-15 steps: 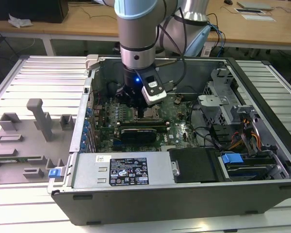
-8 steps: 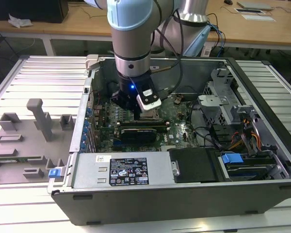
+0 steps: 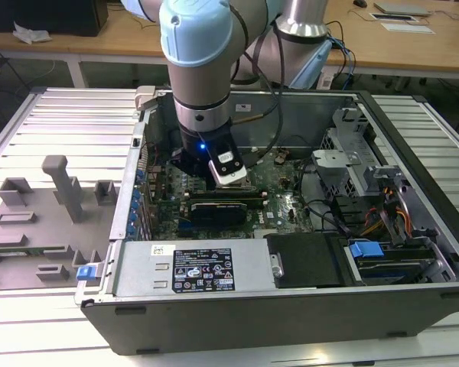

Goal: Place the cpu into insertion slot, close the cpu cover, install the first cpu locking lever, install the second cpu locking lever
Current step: 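Install the second cpu locking lever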

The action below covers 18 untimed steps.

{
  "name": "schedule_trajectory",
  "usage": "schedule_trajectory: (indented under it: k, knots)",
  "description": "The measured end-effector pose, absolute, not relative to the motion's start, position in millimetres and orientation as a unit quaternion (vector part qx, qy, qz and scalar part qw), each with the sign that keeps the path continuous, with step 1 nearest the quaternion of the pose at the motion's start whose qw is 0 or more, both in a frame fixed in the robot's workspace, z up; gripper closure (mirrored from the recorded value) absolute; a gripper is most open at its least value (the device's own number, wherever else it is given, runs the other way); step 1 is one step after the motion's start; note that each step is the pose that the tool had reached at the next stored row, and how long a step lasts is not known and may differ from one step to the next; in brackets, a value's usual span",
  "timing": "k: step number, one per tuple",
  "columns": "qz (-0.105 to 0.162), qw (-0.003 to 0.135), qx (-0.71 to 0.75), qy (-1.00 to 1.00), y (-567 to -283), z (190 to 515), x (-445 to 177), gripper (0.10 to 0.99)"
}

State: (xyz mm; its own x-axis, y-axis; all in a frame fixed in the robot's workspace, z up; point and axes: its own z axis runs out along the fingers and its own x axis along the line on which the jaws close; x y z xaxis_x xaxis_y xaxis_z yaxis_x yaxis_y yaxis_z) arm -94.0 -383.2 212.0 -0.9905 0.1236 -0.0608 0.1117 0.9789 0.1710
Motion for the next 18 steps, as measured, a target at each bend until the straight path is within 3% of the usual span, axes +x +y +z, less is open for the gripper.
schedule_trajectory:
  k: [18]
  knots:
    - [0.107,0.034,0.06,0.992,-384,203,-96,0.98]
